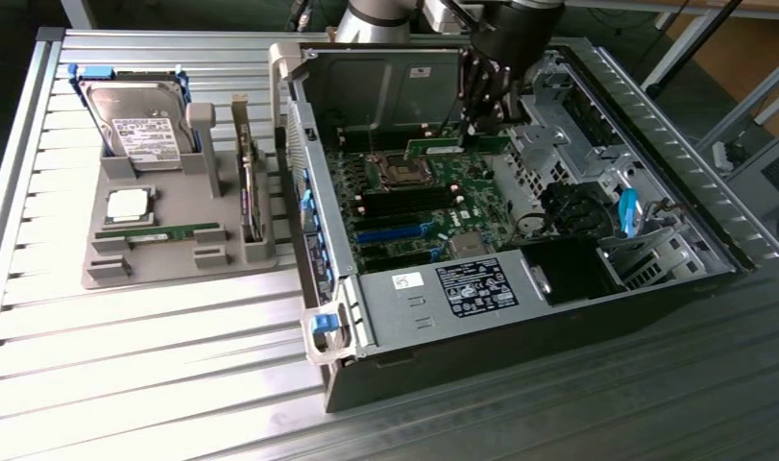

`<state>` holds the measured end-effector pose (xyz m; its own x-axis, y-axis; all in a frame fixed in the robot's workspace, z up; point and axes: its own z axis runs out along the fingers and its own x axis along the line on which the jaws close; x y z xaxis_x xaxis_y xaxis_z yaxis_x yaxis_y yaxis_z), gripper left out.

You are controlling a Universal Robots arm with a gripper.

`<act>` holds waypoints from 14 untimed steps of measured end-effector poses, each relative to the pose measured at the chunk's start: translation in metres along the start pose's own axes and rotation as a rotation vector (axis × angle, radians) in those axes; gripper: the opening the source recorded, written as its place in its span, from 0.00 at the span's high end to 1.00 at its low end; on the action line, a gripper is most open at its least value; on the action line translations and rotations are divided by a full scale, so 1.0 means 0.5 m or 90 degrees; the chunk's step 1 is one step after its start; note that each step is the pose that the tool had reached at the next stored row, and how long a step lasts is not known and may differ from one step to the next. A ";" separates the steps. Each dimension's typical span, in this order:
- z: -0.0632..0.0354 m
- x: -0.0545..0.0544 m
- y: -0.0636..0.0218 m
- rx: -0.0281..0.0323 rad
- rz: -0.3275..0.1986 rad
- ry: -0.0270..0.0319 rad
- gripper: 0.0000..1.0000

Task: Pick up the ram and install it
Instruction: 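Insert the ram into the slot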

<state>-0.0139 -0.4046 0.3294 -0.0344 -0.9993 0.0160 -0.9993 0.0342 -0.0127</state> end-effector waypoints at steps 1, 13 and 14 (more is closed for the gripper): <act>0.001 0.000 0.000 0.0000 0.000 0.0000 0.89; 0.010 0.000 0.000 0.0000 0.000 0.0000 0.89; 0.011 0.000 0.000 0.0000 0.000 0.0001 0.89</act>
<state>-0.0139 -0.4046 0.3241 -0.0344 -0.9993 0.0162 -0.9993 0.0342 -0.0127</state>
